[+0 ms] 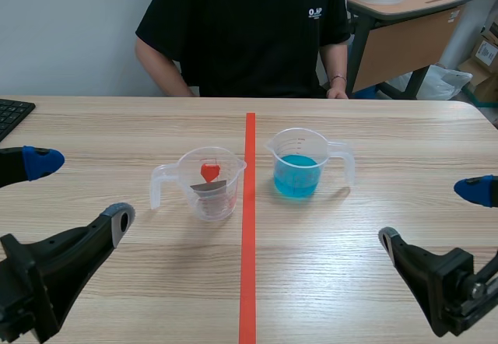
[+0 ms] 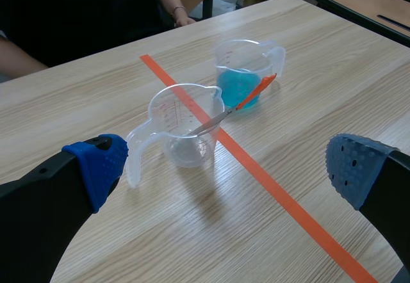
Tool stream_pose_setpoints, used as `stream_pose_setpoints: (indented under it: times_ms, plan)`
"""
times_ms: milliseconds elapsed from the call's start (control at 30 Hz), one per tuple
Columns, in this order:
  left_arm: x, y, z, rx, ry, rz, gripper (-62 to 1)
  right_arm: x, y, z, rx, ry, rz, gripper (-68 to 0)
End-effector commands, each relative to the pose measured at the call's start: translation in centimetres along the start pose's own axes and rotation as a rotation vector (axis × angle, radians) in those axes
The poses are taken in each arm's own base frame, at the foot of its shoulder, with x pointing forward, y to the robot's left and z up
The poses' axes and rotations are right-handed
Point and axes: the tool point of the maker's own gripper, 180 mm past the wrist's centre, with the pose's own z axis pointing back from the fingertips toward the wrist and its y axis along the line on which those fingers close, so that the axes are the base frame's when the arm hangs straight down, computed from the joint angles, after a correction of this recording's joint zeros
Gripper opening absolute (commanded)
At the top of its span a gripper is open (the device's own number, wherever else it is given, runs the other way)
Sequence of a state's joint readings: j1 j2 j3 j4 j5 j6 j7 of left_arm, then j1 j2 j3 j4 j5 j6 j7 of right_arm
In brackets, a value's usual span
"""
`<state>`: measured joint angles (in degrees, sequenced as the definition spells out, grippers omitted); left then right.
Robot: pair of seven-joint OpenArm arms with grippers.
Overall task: Do the redox reaction experiment.
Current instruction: 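Lift the metal plate out of the left beaker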
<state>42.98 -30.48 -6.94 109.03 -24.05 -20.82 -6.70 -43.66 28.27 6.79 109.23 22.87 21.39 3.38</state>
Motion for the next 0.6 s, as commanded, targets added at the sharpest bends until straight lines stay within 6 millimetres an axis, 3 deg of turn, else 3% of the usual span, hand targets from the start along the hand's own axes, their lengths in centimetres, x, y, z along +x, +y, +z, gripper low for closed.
stream_pose_setpoints:
  times_ms: [0, 567]
  plan:
    - [1.22, -0.14, -0.18, -0.003, -0.040, -0.009, 1.4, 1.28, -0.34, -0.18, -0.005, -0.037, 0.031, 0.4]
    - [1.19, -0.14, -0.18, -0.003, -0.039, -0.009, 1.4, 1.24, -0.32, -0.18, -0.003, -0.035, 0.042, 0.4]
